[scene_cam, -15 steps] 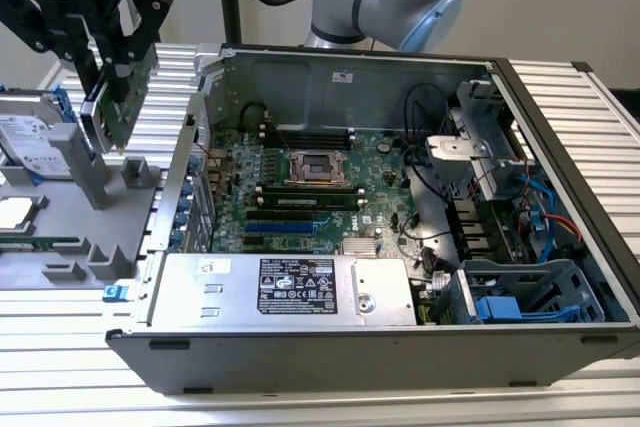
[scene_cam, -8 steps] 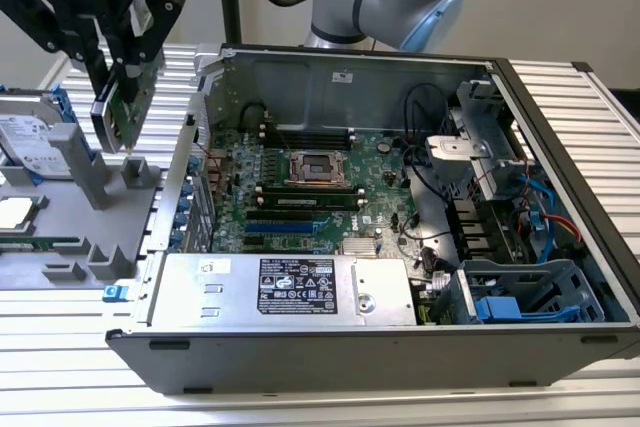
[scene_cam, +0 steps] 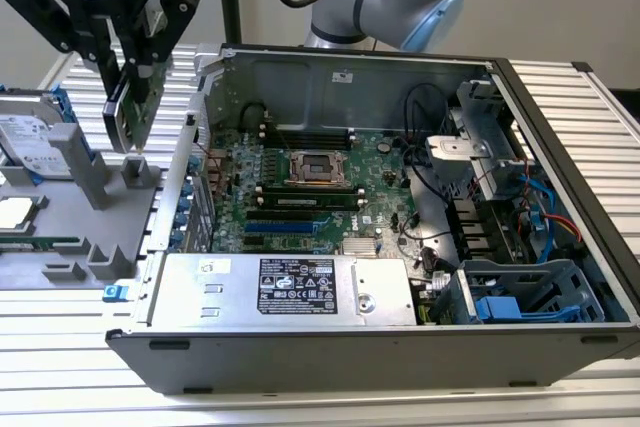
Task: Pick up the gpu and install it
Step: 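Pick up the gpu and move the gpu toward the slot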
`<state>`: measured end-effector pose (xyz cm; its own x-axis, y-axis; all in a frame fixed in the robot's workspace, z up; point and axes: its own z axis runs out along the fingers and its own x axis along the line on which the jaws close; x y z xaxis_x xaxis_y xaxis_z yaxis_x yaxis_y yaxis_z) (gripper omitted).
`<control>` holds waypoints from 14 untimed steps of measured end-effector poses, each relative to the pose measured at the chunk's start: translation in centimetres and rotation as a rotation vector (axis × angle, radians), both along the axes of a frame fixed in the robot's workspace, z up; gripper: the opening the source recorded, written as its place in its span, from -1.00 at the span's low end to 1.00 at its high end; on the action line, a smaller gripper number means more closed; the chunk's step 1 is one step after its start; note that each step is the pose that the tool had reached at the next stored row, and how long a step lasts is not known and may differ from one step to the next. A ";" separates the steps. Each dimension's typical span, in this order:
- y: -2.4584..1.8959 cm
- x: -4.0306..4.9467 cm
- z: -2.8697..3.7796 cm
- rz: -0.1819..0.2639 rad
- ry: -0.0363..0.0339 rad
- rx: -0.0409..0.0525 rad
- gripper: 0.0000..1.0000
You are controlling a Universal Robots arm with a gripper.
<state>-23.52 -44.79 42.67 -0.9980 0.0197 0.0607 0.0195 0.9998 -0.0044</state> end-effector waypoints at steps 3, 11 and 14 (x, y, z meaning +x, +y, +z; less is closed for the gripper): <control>0.00 0.36 -0.01 0.000 0.0015 0.0001 -1.00; 0.00 1.29 0.00 0.000 0.0046 0.0001 -1.00; 0.00 1.64 0.00 0.000 0.0054 0.0000 -1.00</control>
<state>-21.88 -44.79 42.67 -0.9976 0.0197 0.0661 0.0195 0.9998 -0.0045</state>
